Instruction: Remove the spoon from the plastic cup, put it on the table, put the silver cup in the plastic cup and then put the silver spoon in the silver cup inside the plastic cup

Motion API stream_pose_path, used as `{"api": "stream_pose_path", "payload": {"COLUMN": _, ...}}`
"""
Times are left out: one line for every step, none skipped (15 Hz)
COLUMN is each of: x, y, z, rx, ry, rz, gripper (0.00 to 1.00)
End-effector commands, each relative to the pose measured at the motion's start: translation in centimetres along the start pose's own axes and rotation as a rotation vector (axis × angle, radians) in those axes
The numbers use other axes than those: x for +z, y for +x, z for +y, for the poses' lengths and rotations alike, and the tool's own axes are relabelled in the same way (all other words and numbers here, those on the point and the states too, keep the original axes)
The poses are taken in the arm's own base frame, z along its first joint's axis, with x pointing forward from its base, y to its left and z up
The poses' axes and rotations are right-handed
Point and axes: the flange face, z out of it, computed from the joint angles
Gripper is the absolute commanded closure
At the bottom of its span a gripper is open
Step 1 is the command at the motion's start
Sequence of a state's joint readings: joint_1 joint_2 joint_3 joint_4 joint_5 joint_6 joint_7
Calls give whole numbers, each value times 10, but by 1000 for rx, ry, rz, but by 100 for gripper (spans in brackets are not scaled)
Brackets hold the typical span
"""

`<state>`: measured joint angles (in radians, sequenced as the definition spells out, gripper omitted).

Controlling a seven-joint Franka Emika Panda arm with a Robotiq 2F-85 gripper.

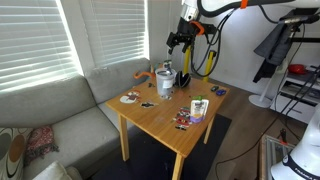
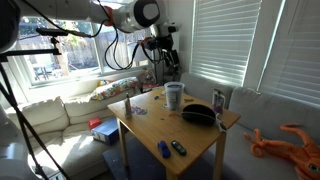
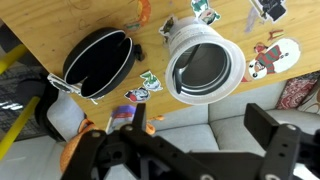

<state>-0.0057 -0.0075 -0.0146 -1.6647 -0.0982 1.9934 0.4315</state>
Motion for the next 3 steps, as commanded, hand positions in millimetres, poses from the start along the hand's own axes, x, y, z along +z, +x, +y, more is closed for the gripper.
{"api": "stream_pose_path", "payload": {"x": -1, "y": 1, "z": 1, "rx": -1, "ry": -1, "rz": -1, "gripper": 0}}
{"api": "stream_pose_path", "payload": {"x": -1, "y": 1, "z": 1, "rx": -1, "ry": -1, "rz": -1, "gripper": 0}}
{"api": "stream_pose_path", "payload": {"x": -1, "y": 1, "z": 1, "rx": -2, "ry": -1, "rz": -1, "gripper": 0}}
